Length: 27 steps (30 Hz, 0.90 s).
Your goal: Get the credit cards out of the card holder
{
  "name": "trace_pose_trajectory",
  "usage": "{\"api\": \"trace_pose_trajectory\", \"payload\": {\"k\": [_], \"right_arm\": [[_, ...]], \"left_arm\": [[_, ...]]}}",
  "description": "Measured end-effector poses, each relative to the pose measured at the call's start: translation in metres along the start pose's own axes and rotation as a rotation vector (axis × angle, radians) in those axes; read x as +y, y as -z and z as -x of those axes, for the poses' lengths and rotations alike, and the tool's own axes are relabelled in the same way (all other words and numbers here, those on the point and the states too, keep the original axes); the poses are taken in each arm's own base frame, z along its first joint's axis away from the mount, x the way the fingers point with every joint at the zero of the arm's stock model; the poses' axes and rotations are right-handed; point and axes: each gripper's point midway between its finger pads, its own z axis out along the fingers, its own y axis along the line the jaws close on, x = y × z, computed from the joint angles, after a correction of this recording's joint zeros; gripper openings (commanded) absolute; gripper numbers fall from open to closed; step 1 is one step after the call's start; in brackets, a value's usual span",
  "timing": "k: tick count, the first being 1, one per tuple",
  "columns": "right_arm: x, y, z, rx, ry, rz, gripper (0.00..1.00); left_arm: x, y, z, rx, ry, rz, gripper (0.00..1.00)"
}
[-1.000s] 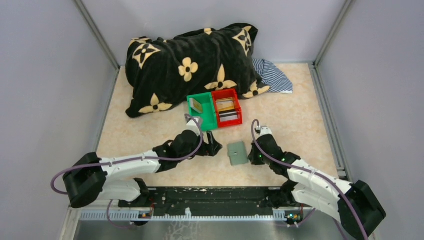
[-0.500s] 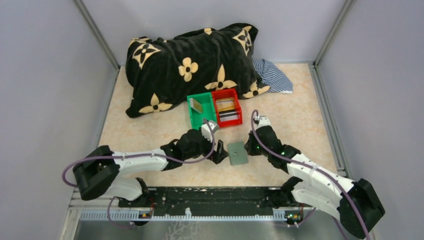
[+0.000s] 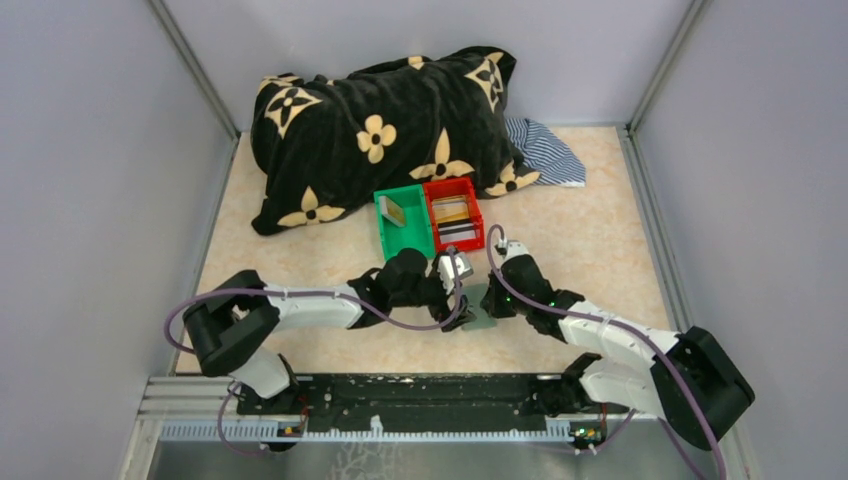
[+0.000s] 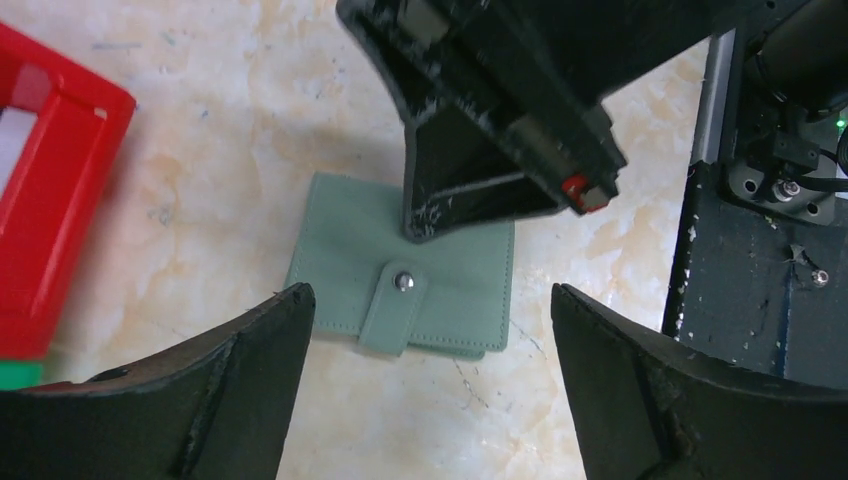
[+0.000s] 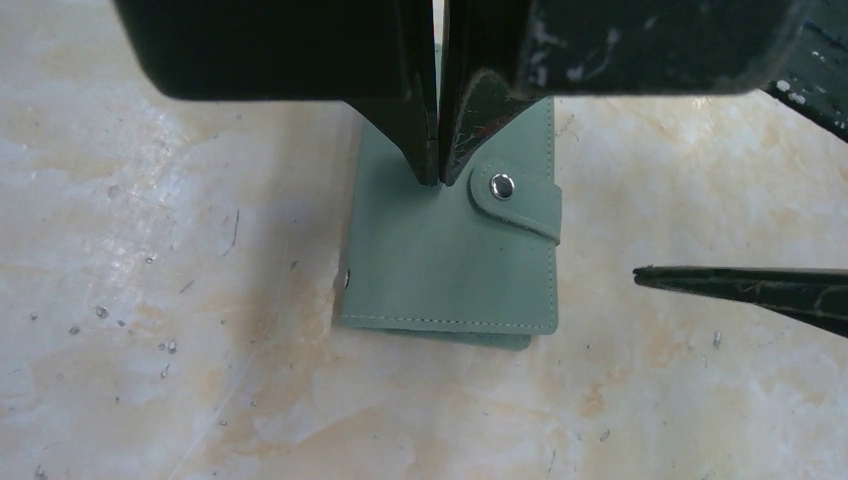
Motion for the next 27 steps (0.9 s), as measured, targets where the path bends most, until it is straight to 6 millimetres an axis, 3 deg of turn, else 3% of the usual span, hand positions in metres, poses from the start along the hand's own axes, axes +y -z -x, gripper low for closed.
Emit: {"api": "trace_pose_trajectory", "payload": {"k": [4, 8, 9, 11, 19, 23, 27], "right_arm": [[0.000, -0.005, -0.005, 0.000, -0.017, 0.014, 0.00], [0.002, -0.007, -0.005, -0.013, -0.029, 0.032, 0.00], [0.002, -0.007, -0.005, -0.015, -0.031, 0.033, 0.00], [0.003, -0.007, -0.005, -0.016, -0.035, 0.035, 0.00], [0.003, -0.007, -0.005, -0.016, -0.036, 0.035, 0.00], [0.003, -0.007, -0.005, -0.016, -0.036, 0.034, 0.00], [0.002, -0.006, -0.005, -0.017, -0.035, 0.032, 0.00]], "left_arm": [[0.002, -0.008, 0.007, -0.003, -0.073, -0.018, 0.94], [0.001, -0.014, 0.001, 0.032, -0.110, -0.046, 0.93], [0.000, -0.015, -0.003, 0.044, -0.117, -0.056, 0.90], [-0.002, -0.014, -0.010, 0.068, -0.128, -0.073, 0.72], [-0.002, -0.013, -0.031, 0.131, -0.155, -0.091, 0.66], [0.000, -0.015, -0.039, 0.150, -0.158, -0.089, 0.51], [0.003, -0.020, -0.044, 0.162, -0.166, -0.085, 0.53]]}}
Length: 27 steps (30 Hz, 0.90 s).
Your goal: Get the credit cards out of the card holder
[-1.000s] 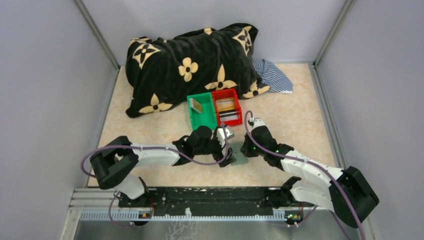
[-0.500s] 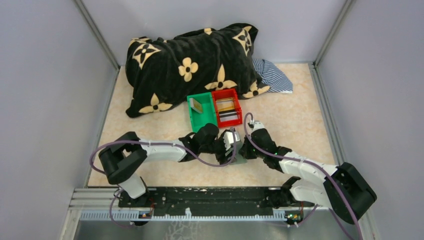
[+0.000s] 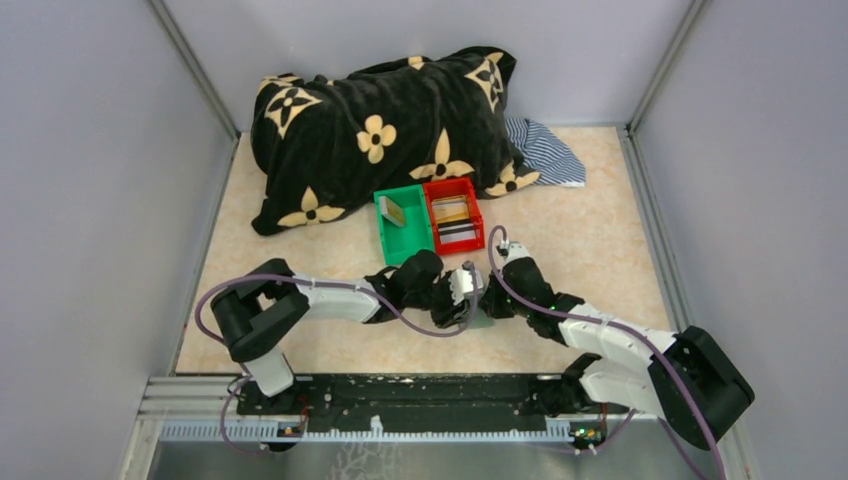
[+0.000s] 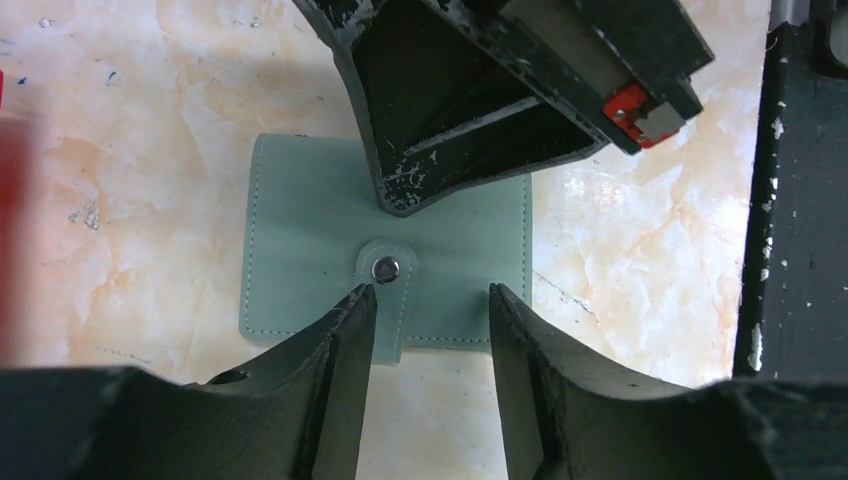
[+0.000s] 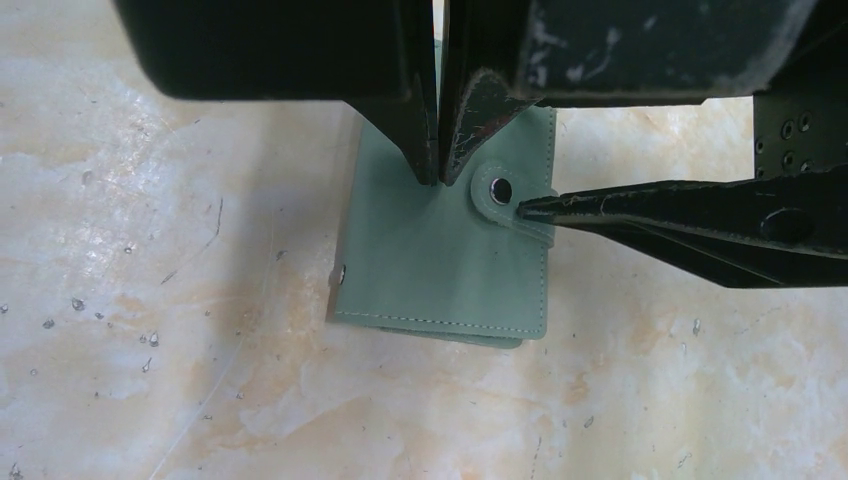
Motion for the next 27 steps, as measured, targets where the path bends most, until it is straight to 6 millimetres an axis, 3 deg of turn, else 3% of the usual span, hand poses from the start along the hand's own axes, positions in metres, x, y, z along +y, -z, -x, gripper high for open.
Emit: {"api": "trace_pose_trajectory", "payload": {"k": [9, 16, 20, 23, 25, 27], "right_arm": [[-0.001, -0.001, 0.000, -0.006, 0.000, -0.002, 0.00], [-0.001, -0.002, -0.001, -0.023, -0.012, 0.011, 0.00], [-0.001, -0.001, -0.001, -0.033, -0.019, 0.019, 0.00], [-0.001, -0.001, -0.002, -0.040, -0.020, 0.023, 0.00], [-0.001, -0.001, -0.002, -0.041, -0.023, 0.024, 0.00], [-0.001, -0.001, -0.002, -0.040, -0.024, 0.025, 0.00]], "left_arm": [[0.007, -0.009, 0.006, -0.009, -0.023, 0.012, 0.51], [0.015, -0.020, 0.010, 0.009, -0.053, 0.016, 0.22], [0.016, -0.020, 0.009, 0.015, -0.059, 0.018, 0.14], [0.015, -0.020, 0.009, 0.017, -0.060, 0.016, 0.15], [0.015, -0.020, 0.009, 0.019, -0.059, 0.014, 0.30], [0.013, -0.019, 0.008, 0.020, -0.057, 0.007, 0.38]]}}
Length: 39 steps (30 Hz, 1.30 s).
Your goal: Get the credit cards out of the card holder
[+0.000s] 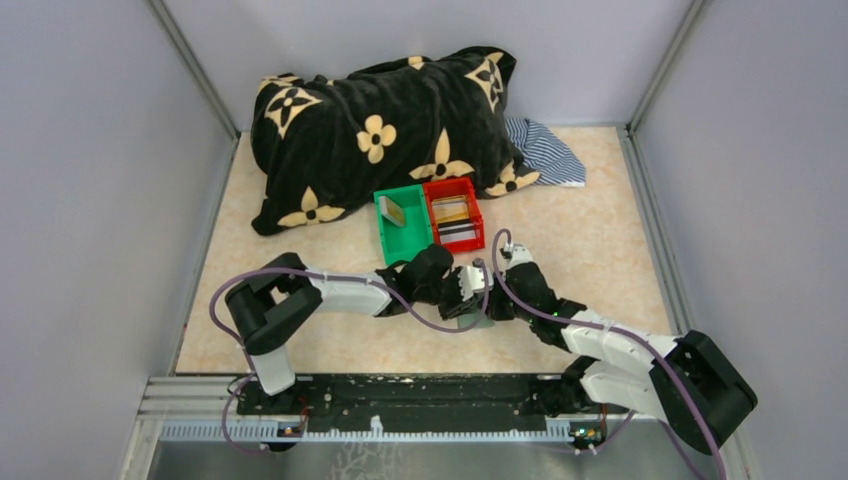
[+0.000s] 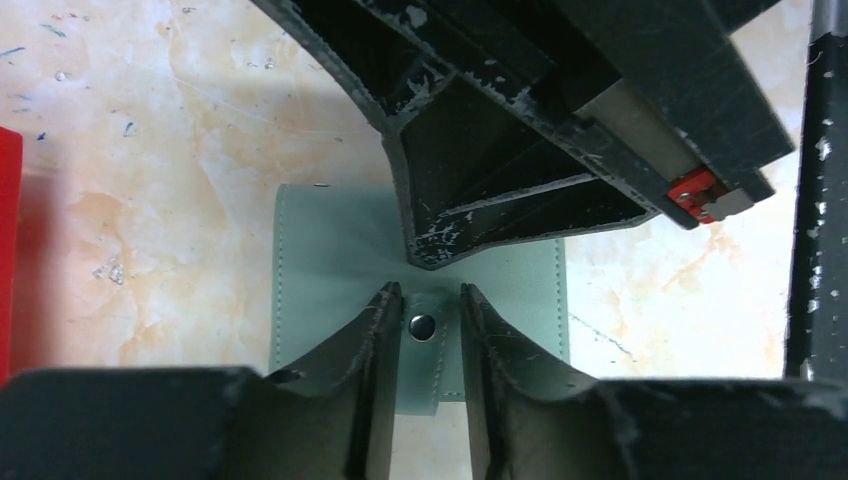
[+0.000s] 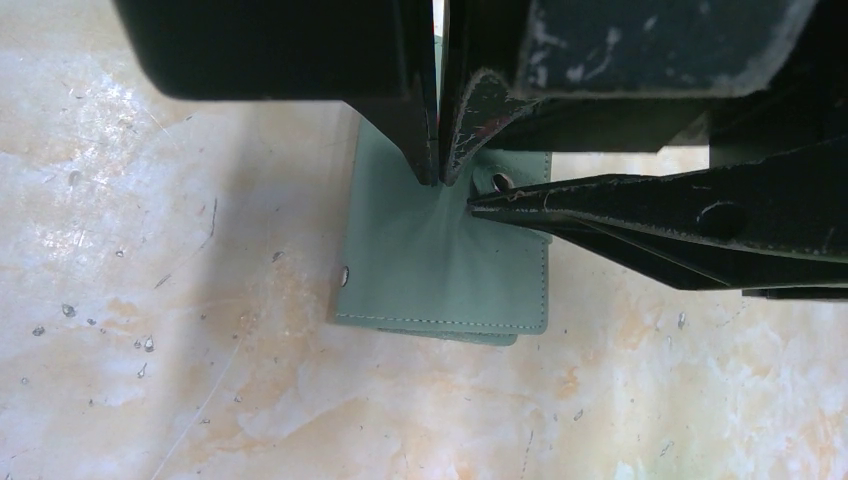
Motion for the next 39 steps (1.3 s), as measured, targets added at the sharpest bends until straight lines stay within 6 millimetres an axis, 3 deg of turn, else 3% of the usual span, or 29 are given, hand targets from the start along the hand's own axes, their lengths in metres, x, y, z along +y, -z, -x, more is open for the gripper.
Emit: {"api": "trace_pose_trajectory", "payload": {"k": [6, 11, 13, 23, 39], "right_arm": [[0.000, 0.000, 0.000, 0.000, -0.002, 0.000, 0.00], [0.000, 0.000, 0.000, 0.003, -0.002, 0.002, 0.00], [0.000, 0.001, -0.001, 0.006, -0.002, 0.003, 0.00], [0.001, 0.001, -0.002, 0.010, -0.003, 0.007, 0.00], [0.011, -0.001, -0.008, 0.038, -0.026, 0.060, 0.00]], "left_arm": [[-0.006, 0.001, 0.000, 0.001, 0.019, -0.027, 0.34], [-0.004, 0.001, -0.002, 0.005, 0.023, -0.020, 0.17], [-0.004, 0.001, -0.002, 0.005, 0.024, -0.015, 0.00], [-0.005, 0.002, 0.000, -0.010, 0.029, -0.016, 0.00], [-0.013, 0.022, -0.004, -0.011, 0.085, 0.000, 0.00]]}}
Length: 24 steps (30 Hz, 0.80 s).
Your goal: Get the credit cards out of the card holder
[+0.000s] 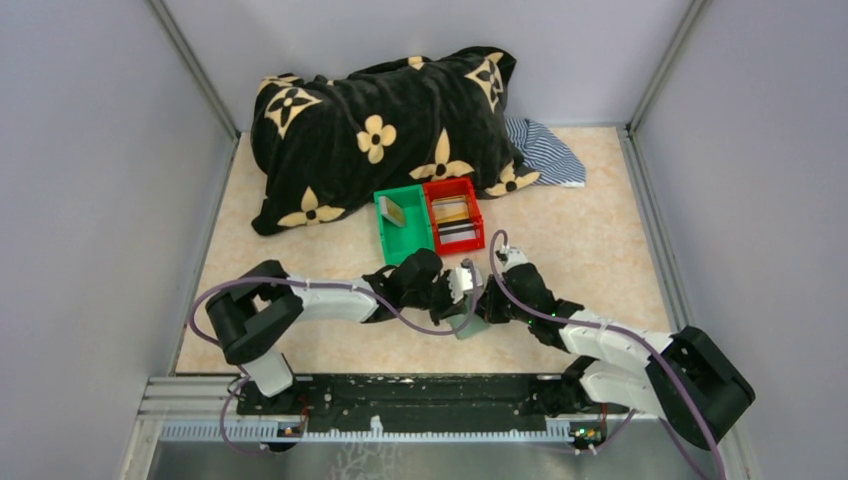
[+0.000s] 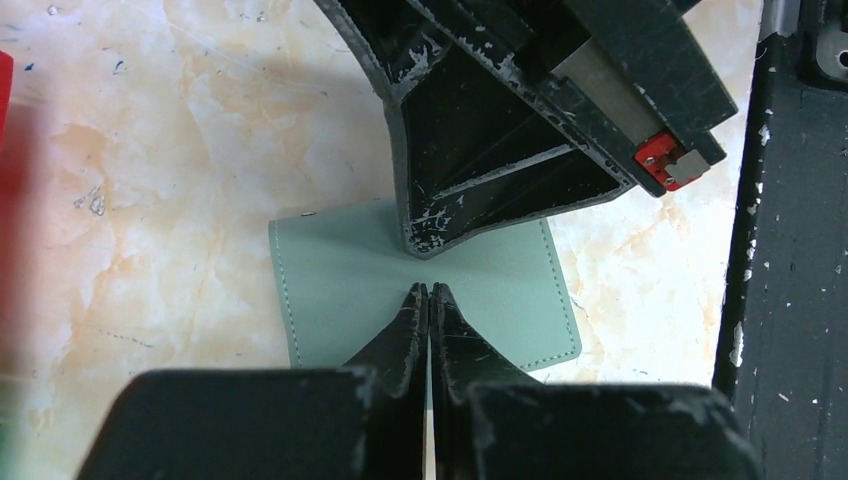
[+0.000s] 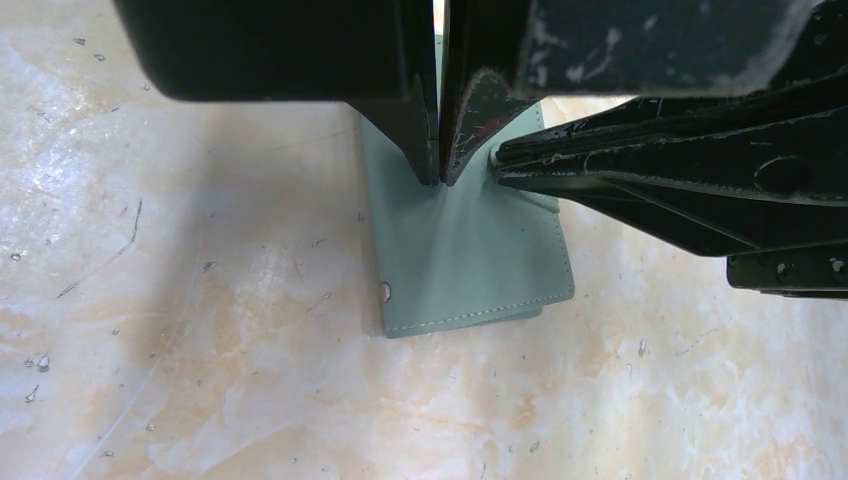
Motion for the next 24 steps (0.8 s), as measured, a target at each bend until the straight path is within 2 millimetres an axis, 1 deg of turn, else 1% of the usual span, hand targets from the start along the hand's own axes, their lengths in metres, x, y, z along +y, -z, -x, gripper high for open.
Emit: {"api": "trace_pose_trajectory", "payload": {"k": [7, 14, 21, 24], "right_arm": [[0.002, -0.002, 0.000, 0.002, -0.001, 0.010, 0.00], [0.001, -0.003, -0.001, 0.003, 0.001, 0.006, 0.00], [0.001, -0.004, 0.000, 0.002, 0.001, 0.006, 0.00], [0.001, -0.004, 0.000, 0.002, 0.001, 0.006, 0.00]], "left_arm": [[0.001, 0.005, 0.000, -0.001, 0.017, 0.022, 0.00], [0.004, 0.020, 0.007, -0.027, 0.021, 0.054, 0.00], [0.005, 0.029, 0.006, -0.035, 0.038, 0.077, 0.00], [0.006, 0.038, 0.006, -0.043, 0.053, 0.100, 0.00]]}}
